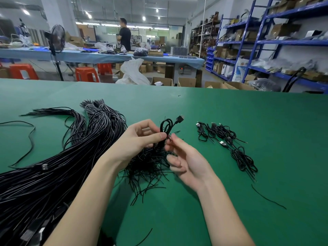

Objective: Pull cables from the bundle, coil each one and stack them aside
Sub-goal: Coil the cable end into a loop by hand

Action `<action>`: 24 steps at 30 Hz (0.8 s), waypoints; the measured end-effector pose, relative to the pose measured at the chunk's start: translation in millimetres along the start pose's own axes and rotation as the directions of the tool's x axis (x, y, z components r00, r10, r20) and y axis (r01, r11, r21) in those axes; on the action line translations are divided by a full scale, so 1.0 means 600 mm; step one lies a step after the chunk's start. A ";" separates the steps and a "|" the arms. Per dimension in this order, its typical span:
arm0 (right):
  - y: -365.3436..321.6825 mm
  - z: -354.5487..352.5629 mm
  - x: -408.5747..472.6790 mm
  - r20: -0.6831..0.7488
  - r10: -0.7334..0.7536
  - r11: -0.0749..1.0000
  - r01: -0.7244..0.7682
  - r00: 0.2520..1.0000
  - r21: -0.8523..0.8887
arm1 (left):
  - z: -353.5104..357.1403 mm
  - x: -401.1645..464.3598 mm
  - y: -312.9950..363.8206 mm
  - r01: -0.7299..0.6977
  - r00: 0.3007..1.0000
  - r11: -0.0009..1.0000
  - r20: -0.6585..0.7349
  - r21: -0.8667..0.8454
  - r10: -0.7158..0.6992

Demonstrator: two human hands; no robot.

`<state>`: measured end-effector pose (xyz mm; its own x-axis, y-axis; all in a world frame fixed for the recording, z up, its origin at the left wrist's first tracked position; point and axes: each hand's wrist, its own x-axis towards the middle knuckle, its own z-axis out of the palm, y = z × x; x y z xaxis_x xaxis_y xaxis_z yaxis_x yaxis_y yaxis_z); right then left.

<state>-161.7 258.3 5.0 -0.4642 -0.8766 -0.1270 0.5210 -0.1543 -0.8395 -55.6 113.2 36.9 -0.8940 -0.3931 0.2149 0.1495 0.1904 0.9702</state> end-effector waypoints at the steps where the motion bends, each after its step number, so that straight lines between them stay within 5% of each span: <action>1: 0.000 0.001 -0.002 0.030 0.043 0.997 -0.045 0.999 0.066 | 0.000 0.000 0.000 -0.007 1.000 1.000 0.009 -0.002 0.007; 5: 0.004 -0.001 -0.009 0.237 0.167 0.925 -0.235 0.957 0.298 | -0.003 -0.002 0.000 -0.039 0.996 0.997 0.073 -0.073 0.044; 9: 0.008 0.002 -0.012 0.366 0.142 0.876 -0.288 0.920 0.386 | -0.004 -0.004 0.004 -0.053 0.994 0.992 0.090 -0.116 0.064; 17: 0.016 0.009 -0.008 0.381 0.125 0.860 -0.291 0.916 0.419 | -0.006 -0.011 0.013 -0.041 0.993 0.996 0.109 -0.081 0.050; 19: 0.011 0.009 -0.009 0.264 0.089 0.941 -0.168 0.960 0.295 | -0.008 -0.013 0.017 -0.027 0.994 0.999 0.104 -0.042 0.031; 21: -0.001 0.005 -0.012 0.097 -0.061 0.995 0.067 0.993 -0.069 | -0.011 -0.016 0.022 0.015 0.995 1.000 0.099 0.005 -0.016; 22: -0.009 0.003 -0.014 0.048 -0.191 0.930 0.196 0.980 -0.310 | -0.012 -0.016 0.024 0.050 0.994 0.998 0.094 0.029 -0.053; 24: -0.021 -0.006 -0.016 0.068 -0.457 0.575 0.353 0.887 -0.738 | -0.011 -0.013 0.023 0.148 0.987 0.986 0.055 0.080 -0.153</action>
<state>-166.3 270.1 15.1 -0.6013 -0.7376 0.3071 -0.3928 -0.0618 -0.9175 -44.1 113.0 49.4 -0.9282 -0.3677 0.0578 -0.0188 0.2014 0.9793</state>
